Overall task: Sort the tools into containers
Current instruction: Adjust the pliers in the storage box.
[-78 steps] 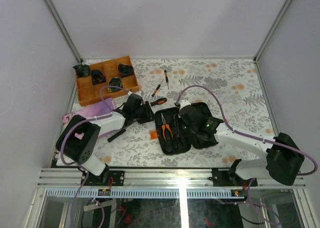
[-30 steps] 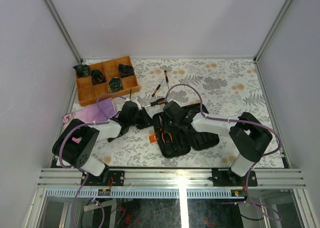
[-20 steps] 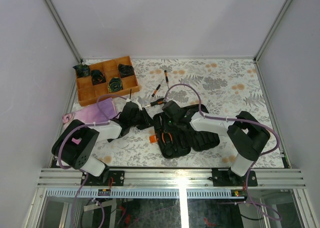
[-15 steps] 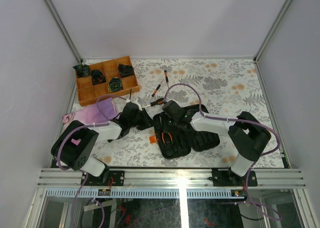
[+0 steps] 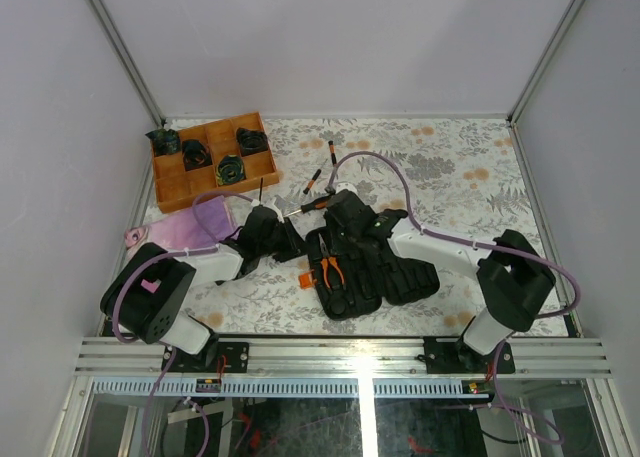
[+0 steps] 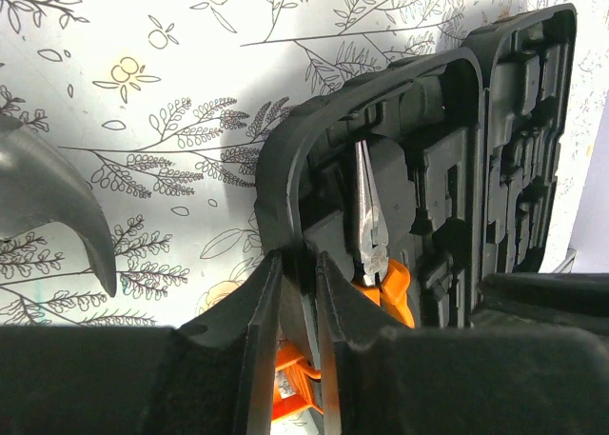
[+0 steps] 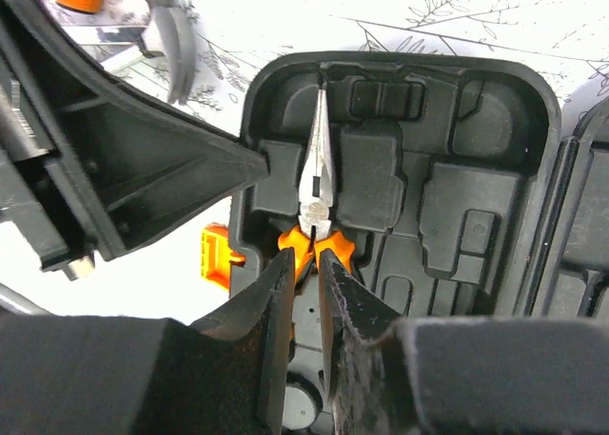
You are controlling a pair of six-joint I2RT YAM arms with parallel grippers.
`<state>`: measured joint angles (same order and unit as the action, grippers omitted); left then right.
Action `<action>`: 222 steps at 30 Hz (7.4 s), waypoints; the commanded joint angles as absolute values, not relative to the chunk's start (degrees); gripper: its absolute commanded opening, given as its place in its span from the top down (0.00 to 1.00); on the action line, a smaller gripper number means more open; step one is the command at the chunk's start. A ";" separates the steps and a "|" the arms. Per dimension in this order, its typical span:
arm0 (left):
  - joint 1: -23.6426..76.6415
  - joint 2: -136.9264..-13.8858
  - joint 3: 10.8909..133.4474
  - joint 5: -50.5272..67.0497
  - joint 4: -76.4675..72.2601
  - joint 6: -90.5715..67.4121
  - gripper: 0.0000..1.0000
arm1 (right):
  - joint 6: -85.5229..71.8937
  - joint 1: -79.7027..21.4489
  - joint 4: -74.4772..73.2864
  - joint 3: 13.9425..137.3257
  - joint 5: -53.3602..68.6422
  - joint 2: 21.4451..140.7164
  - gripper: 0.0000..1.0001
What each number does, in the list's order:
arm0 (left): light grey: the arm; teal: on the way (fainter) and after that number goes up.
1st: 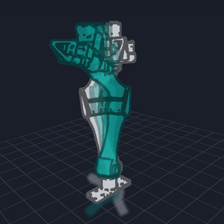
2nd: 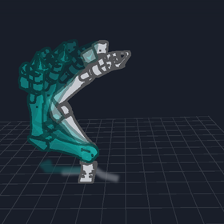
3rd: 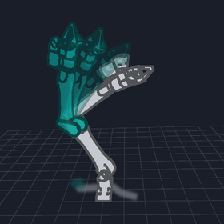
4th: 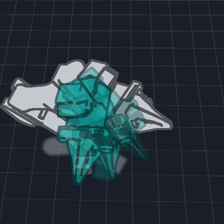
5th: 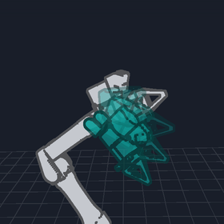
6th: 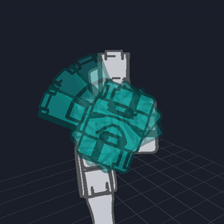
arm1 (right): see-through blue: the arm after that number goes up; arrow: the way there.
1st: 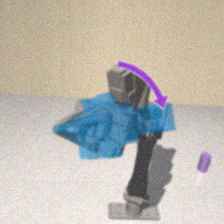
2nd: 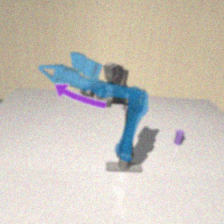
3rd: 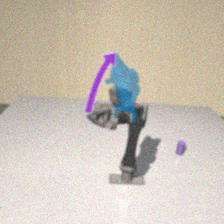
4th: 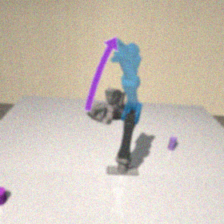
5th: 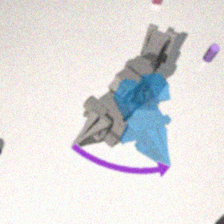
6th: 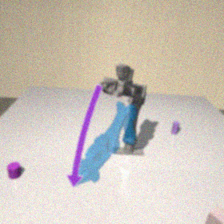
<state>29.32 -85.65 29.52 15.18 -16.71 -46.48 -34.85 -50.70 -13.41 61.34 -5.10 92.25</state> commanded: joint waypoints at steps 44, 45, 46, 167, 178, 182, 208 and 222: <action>30.30 -85.30 29.25 16.22 -16.09 -46.15 0.90 | -29.96 -53.13 -31.04 73.68 -3.47 117.61 1.00; 30.32 -85.31 29.27 16.13 -16.11 -46.19 0.90 | -30.11 -53.15 -31.04 73.46 -3.43 117.99 1.00; 30.40 -85.39 29.20 16.18 -16.14 -46.21 0.91 | -30.14 -53.21 -30.93 73.38 -3.43 118.16 1.00; 30.76 -80.51 32.43 7.75 -5.14 -43.15 0.90 | -33.25 -44.84 -5.03 46.85 8.91 82.83 0.81; 30.75 -80.38 32.48 7.30 -4.40 -43.04 0.93 | -30.72 -44.24 -5.47 46.62 10.11 83.78 0.83; 30.76 -80.40 32.61 7.11 -4.04 -43.11 0.94 | -30.03 -44.28 -5.28 46.17 9.82 83.42 0.88; 30.76 -80.00 33.11 6.72 -2.69 -42.89 0.97 | -31.64 -42.30 -2.02 44.40 15.74 83.08 0.85; 30.76 -79.12 33.76 5.51 -1.48 -43.89 0.97 | -26.86 -42.28 -5.57 45.90 18.42 84.00 0.83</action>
